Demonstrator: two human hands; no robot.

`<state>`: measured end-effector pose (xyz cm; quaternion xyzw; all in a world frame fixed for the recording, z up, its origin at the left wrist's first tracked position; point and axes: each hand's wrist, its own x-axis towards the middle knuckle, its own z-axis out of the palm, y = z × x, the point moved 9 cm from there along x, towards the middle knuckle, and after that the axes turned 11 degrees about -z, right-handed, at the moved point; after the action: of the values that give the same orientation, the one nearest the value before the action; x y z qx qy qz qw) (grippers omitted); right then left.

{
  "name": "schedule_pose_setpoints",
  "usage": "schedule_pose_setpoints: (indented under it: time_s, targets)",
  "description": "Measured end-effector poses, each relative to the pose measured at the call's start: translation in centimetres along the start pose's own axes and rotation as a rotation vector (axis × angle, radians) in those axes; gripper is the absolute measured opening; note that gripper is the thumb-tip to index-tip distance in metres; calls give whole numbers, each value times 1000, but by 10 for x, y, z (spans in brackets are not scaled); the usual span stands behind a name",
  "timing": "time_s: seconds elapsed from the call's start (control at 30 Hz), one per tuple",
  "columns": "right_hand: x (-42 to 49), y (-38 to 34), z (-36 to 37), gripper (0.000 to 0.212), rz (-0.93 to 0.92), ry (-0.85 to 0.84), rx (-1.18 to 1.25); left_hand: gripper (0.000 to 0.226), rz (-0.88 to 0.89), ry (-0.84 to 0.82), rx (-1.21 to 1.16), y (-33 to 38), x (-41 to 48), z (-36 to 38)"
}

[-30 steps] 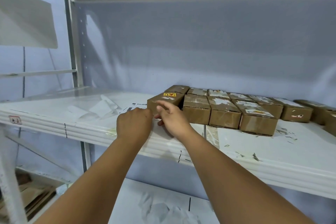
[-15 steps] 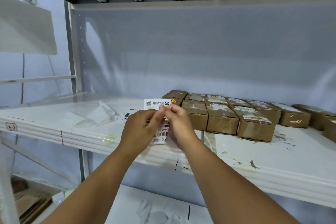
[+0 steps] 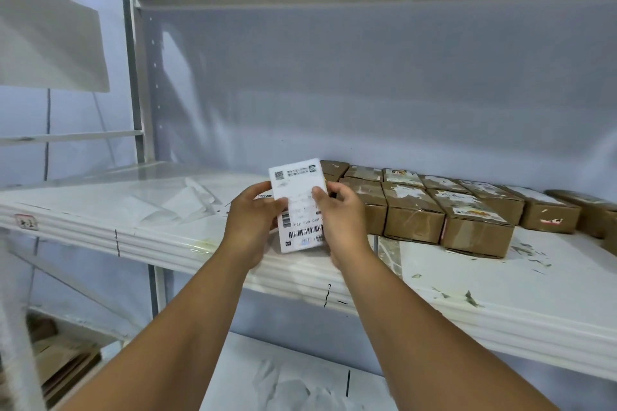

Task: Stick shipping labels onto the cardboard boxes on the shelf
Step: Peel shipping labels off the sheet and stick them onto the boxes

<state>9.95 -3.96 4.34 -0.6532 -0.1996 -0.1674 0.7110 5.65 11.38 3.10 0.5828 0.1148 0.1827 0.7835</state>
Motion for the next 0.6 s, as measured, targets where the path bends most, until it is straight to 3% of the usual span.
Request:
schedule_pose_setpoints:
  time_s: [0.1, 0.2, 0.33, 0.43, 0.5, 0.6]
  targets:
    - [-4, -1, 11, 15, 45, -111, 24, 12, 38, 204, -158, -1, 0, -22]
    - [-9, -2, 22, 20, 66, -222, 34, 12, 67, 329, -229, -2, -1, -35]
    - [-3, 2, 11, 15, 54, -109, 55, 45, 166, 104, -60, 7, -1, -15]
    - [-2, 5, 6, 17, 51, -33, 85, 37, 251, -98, 224, 9, -8, 10]
    - [-3, 3, 7, 17, 46, -37, 89, 28, 322, -96, 448, 12, -13, 18]
    - [-5, -1, 11, 20, 34, -90, 70, 24, 335, -25, 398, 15, -10, 9]
